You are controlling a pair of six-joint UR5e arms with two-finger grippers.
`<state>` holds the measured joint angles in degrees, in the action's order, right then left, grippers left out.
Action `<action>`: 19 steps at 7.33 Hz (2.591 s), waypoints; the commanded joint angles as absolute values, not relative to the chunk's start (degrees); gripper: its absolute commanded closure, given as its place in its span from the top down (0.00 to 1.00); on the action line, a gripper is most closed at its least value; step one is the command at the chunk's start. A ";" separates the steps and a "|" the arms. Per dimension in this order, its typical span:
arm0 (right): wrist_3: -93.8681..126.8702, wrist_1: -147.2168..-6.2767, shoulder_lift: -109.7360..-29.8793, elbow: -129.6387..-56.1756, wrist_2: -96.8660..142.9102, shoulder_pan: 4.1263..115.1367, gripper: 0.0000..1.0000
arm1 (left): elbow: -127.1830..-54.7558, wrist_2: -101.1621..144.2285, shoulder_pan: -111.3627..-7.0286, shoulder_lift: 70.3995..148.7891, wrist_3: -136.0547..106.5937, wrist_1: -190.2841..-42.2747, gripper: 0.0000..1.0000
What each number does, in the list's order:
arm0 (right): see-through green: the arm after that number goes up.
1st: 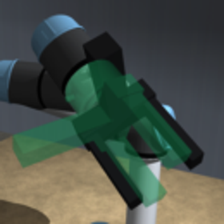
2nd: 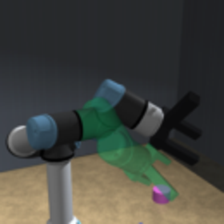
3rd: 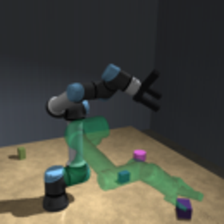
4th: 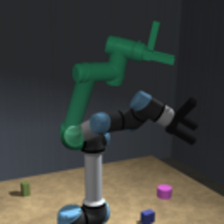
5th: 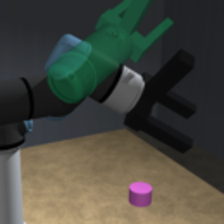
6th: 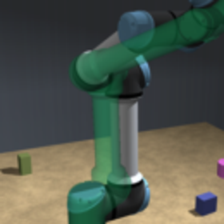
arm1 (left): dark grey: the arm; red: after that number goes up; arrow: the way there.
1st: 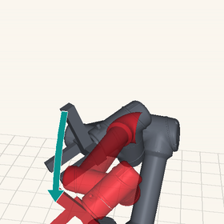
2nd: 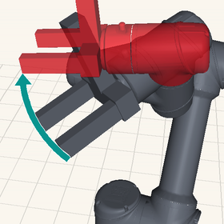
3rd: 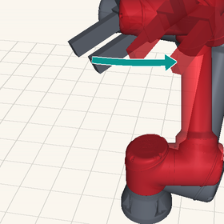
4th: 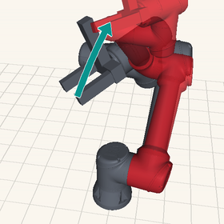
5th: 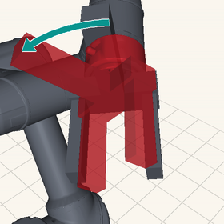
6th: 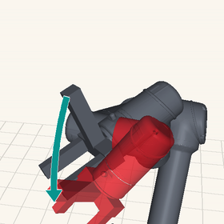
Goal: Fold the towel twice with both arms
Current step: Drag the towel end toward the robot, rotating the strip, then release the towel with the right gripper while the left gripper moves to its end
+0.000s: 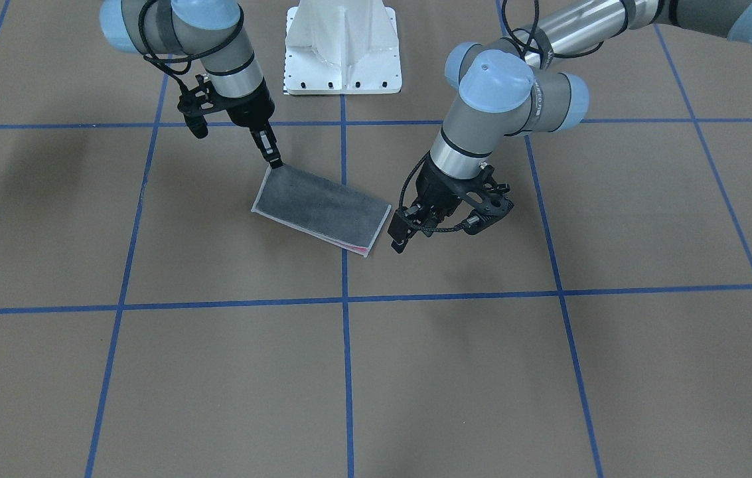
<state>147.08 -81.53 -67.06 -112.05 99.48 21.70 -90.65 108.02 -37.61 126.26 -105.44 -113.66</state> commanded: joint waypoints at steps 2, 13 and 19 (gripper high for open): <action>150.29 -82.44 -66.98 -115.92 99.67 14.52 0.15 | -90.62 108.02 -37.44 126.30 -105.47 -113.64 0.77; 128.42 -81.91 -64.34 -108.12 101.16 32.69 1.00 | -93.87 103.01 -25.49 123.84 -110.92 -112.41 0.43; 124.90 -81.83 -64.60 -105.91 101.16 33.49 1.00 | -91.85 103.01 -24.61 124.01 -110.04 -112.41 0.43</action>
